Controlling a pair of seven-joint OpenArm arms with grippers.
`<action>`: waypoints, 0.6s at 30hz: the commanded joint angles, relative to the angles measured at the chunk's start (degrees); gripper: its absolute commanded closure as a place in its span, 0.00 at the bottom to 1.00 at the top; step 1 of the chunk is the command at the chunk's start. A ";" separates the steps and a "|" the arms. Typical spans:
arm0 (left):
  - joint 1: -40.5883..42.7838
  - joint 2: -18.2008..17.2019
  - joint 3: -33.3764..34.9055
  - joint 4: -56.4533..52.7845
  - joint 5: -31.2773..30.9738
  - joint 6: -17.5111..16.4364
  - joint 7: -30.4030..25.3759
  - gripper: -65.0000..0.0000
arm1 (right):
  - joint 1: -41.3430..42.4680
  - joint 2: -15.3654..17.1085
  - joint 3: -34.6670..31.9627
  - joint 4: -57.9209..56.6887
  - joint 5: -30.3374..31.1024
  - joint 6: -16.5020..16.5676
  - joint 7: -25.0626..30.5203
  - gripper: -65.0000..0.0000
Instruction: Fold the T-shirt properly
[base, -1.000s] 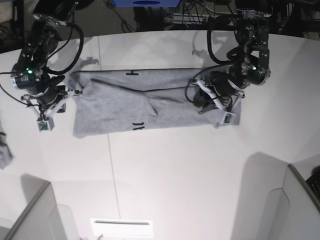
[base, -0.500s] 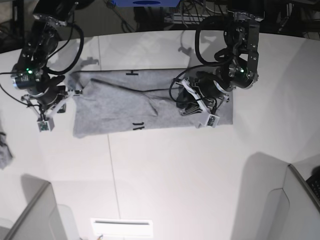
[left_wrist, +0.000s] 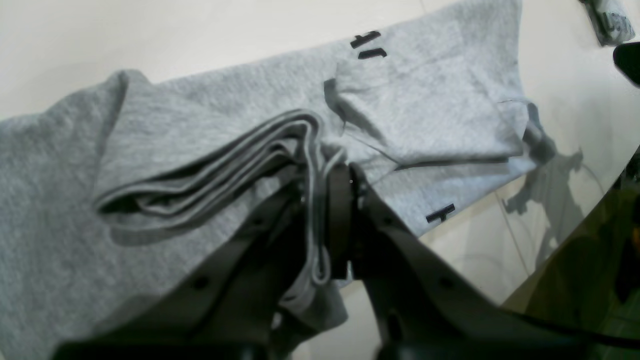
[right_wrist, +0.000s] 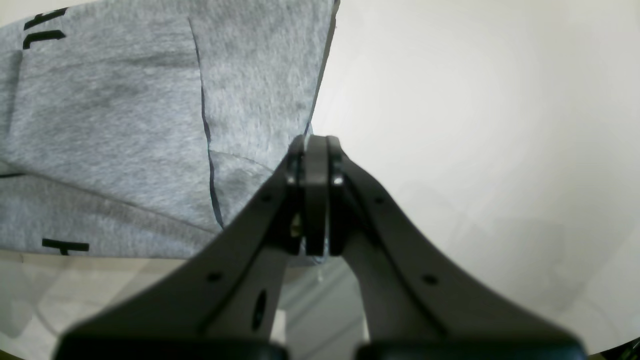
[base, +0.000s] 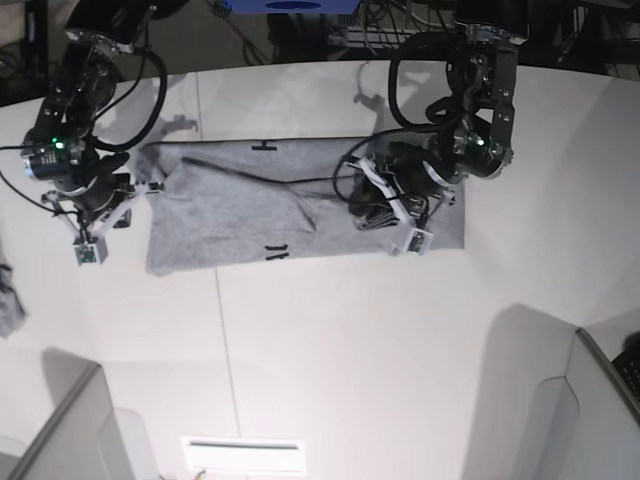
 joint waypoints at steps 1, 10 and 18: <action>-0.63 0.21 0.22 0.85 -1.41 -0.42 -0.92 1.00 | 0.70 0.56 0.06 0.78 0.10 0.16 0.82 1.00; -1.33 0.30 0.30 -1.35 -1.32 -0.42 -0.92 1.00 | 0.70 0.56 0.41 0.87 0.10 0.16 0.82 1.00; -1.51 0.47 -0.13 -1.70 -1.32 -0.42 -1.01 1.00 | 0.70 0.56 0.41 0.87 0.10 0.16 0.82 1.00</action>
